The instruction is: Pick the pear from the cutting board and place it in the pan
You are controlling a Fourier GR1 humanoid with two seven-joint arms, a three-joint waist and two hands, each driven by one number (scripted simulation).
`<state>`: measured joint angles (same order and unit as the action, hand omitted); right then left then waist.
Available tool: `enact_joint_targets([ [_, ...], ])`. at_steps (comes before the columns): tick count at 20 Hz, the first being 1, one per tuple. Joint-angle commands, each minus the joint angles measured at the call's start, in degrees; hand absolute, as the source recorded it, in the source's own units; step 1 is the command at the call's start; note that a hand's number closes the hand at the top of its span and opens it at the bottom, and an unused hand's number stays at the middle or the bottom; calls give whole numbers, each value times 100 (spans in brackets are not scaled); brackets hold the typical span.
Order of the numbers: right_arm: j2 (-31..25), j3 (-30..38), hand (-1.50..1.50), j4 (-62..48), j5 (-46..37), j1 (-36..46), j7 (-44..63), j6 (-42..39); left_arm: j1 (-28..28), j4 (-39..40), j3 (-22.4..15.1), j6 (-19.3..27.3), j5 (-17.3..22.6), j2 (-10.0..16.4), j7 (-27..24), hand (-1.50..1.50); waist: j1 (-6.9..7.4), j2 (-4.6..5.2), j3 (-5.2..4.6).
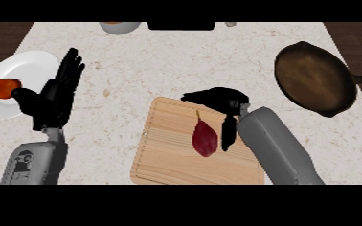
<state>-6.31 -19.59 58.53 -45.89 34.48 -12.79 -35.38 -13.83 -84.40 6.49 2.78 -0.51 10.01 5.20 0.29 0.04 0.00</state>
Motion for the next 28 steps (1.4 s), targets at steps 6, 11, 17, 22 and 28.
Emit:
enact_joint_targets([
  [6,335,-50,-150,-614,-459,81,-148,-2,-300,246,-158,293,-258,-271,31,0,-12,7,0],
  [11,363,-118,150,-729,-488,77,-858,-60,289,-160,5,-102,19,-82,-131,0,17,3,0],
  [17,234,-242,150,-553,-963,-287,-1356,497,252,-130,63,-226,26,20,-61,0,-5,-2,0],
  [22,293,-116,150,-171,-1101,-496,-1235,568,-68,74,168,-120,47,-7,14,0,-33,-7,-1],
  [28,-29,-200,150,967,-1683,-1892,397,1421,382,-156,257,16,-25,40,-12,0,-381,-150,-13],
])
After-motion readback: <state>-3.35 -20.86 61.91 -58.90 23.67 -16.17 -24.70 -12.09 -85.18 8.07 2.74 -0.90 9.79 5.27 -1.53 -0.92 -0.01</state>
